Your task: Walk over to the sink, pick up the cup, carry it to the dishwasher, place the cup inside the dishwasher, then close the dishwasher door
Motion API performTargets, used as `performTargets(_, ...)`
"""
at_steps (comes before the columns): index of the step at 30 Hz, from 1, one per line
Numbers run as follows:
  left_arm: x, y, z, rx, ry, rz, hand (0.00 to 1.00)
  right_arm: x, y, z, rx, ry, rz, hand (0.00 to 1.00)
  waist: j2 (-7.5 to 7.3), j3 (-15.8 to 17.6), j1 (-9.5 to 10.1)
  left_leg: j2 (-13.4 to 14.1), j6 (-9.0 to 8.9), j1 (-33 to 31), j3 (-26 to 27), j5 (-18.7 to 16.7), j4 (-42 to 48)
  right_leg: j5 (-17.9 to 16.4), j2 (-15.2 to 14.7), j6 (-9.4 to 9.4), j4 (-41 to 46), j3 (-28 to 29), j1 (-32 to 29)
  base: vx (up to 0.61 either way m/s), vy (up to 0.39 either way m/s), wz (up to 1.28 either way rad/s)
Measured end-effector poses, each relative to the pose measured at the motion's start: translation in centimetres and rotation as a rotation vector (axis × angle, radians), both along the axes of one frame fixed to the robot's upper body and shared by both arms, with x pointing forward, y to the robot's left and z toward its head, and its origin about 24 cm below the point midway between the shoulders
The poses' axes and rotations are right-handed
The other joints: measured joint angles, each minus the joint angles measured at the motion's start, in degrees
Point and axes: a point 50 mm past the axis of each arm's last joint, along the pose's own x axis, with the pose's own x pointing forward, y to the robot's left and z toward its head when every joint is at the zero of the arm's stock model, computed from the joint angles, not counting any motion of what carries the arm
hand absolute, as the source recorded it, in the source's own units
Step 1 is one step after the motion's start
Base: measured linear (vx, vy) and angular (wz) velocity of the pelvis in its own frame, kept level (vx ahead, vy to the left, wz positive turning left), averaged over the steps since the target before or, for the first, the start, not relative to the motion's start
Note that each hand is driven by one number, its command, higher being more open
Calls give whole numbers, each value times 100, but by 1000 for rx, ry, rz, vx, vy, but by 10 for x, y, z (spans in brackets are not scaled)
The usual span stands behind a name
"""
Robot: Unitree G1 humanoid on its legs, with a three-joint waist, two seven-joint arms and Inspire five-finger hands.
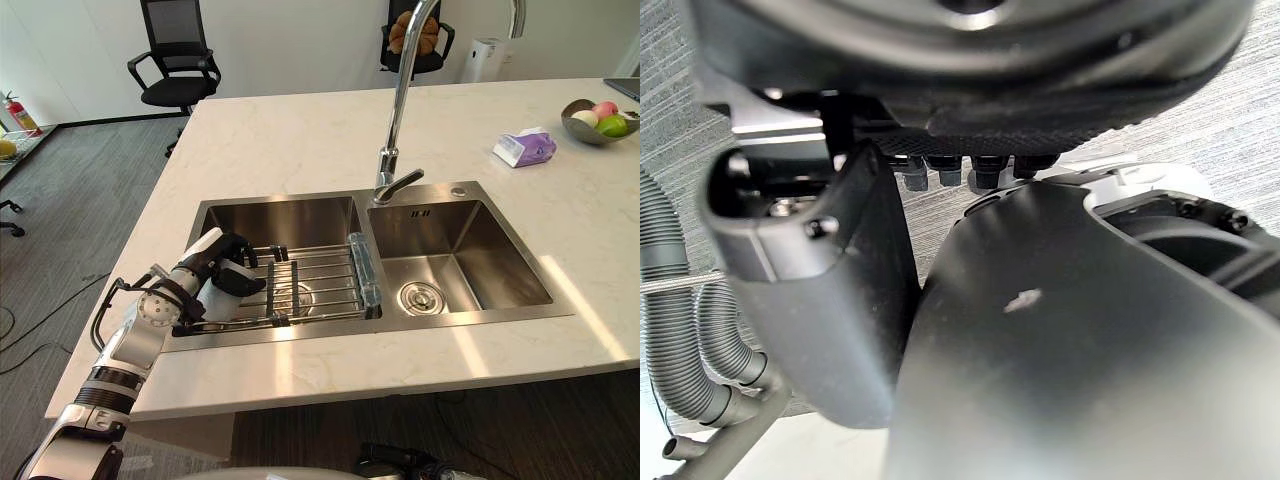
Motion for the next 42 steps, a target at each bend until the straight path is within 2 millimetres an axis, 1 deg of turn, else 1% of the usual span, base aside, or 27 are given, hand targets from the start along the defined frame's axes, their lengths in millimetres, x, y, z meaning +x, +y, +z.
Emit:
performTargets(2, -1, 1, 0, 7, 11, -9, 100, 0, 0, 0, 1, 0, 1, 100, -7, -4, 23, -8, 4, -2, -12, 3, 0, 0, -8, 0, 0, -12, 0, -38, -8, 3)
performTargets(6, -10, 0, -8, -24, 56, -30, 100, 0, 0, 0, 5, 1, 8, 100, -41, 10, 55, -21, 16, -43, -57, 10, 0, 0, -32, 1, 0, -59, -20, -19, -5, 5)
performTargets(9, -13, -2, -6, -33, 52, -43, 100, -1, 2, 0, 9, 6, 19, 100, -87, 7, 83, -27, 18, -47, -75, 11, -3, 0, -38, 1, 0, -87, -16, -18, -5, 4)
performTargets(13, -15, -7, -9, -30, 60, -61, 100, 0, 3, -1, 13, 6, 23, 100, -132, 0, 85, -56, 29, -47, -80, 14, -4, 1, -61, 2, 0, -97, -13, -16, 1, 0)
performTargets(16, -16, -9, -9, -28, 57, -67, 100, 0, 3, -1, 12, 7, 25, 100, -136, -3, 84, -80, 45, -47, -80, 16, -2, 3, -90, 5, -1, -99, -11, -37, 4, 0)
performTargets(19, -20, -13, -10, -30, 35, -71, 100, 0, 3, -1, 12, 8, 26, 100, -137, -3, 88, -91, 55, -47, -83, 16, -2, 5, -101, 8, -1, -102, -8, -34, -1, 1)
performTargets(26, -34, -23, -16, -92, -14, 11, 100, 0, 3, -1, 12, 7, 24, 100, -142, -3, 128, -101, 72, -73, -147, 27, -1, 5, -143, 9, -1, -159, 2, -27, -5, 4)
performTargets(29, -39, -29, -18, -124, -23, 38, 100, -1, 3, 0, 11, 11, 27, 100, -146, -3, 181, -101, 82, -90, -190, 34, -1, 5, -150, 10, -1, -203, 7, -26, -9, 7)
performTargets(32, -40, -32, -22, -131, -24, 71, 100, -1, 3, 0, 11, 17, 34, 100, -152, -6, 226, -101, 89, -105, -213, 39, -1, 5, -151, 10, -1, -225, 8, -33, -8, 4)
performTargets(38, -41, -38, -25, -170, -31, 133, 100, 2, 4, 0, 7, 21, 59, 100, -156, -8, 222, -102, 93, -111, -216, 42, -3, 4, -153, 10, -1, -227, 7, 0, 0, 0)
performTargets(42, -41, -42, -28, -193, -7, 153, 100, 3, 4, 0, 6, 28, 66, 100, -160, -11, 222, -102, 93, -113, -221, 44, -5, 4, -153, 10, -1, -233, 7, 0, 0, 0)
